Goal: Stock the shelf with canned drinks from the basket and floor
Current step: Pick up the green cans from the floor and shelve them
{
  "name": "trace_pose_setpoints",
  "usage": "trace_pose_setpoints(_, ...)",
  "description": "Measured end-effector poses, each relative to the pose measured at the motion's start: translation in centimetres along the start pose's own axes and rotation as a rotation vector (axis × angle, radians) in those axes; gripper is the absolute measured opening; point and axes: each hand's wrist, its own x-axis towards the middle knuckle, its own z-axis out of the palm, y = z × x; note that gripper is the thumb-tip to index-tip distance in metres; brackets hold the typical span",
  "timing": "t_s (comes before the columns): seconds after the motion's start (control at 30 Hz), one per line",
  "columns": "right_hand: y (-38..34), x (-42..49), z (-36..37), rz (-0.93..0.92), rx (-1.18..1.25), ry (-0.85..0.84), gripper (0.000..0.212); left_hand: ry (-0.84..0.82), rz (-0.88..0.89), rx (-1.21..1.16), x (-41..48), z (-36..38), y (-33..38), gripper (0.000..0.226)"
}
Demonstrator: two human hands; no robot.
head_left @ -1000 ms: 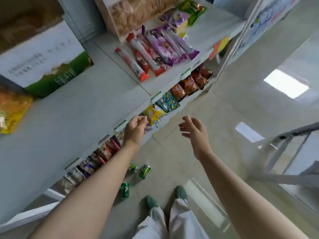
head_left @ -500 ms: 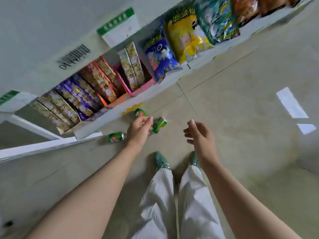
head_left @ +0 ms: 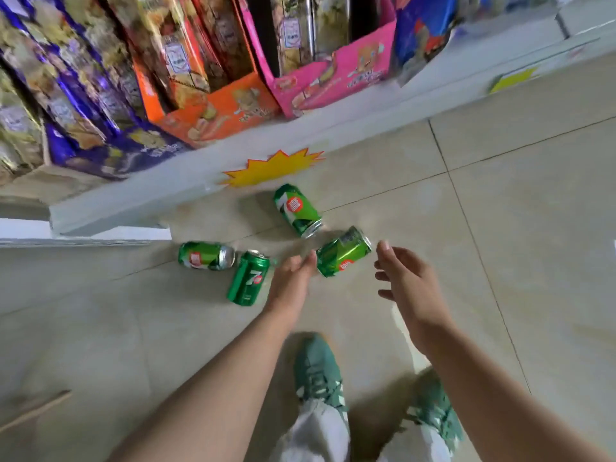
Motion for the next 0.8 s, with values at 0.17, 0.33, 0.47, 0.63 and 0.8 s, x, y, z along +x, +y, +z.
trace_pose_setpoints(0.17, 2.9, 8.6, 1.9, -0.024, -0.111, -0.050, 0.017, -0.038, -0.159, -0.193, 6.9, 3.3, -3.8, 0.058)
trace_pose_setpoints(0.33, 5.8, 12.2, 3.3, 0.100, -0.075, -0.115, 0.029, -0.036, -0.160, -0.293, 10.4, 5.6, -5.8, 0.014)
trace_pose_setpoints(0.47, 6.2, 11.6, 4.1, 0.125, -0.034, -0.040, 0.025, -0.125, -0.154, -0.389, 9.3, 5.1, -6.1, 0.026)
trace_pose_setpoints(0.63, 2.1, 7.8, 2.9, 0.115, -0.094, 0.050, 0.035, -0.213, -0.087, -0.509, 4.2, 2.9, -4.3, 0.033)
trace_pose_setpoints(0.8, -5.0, 0.4, -0.8, 0.120, -0.007, 0.085, 0.037, -0.269, 0.004, -0.407, -3.6, -0.7, 2.0, 0.055)
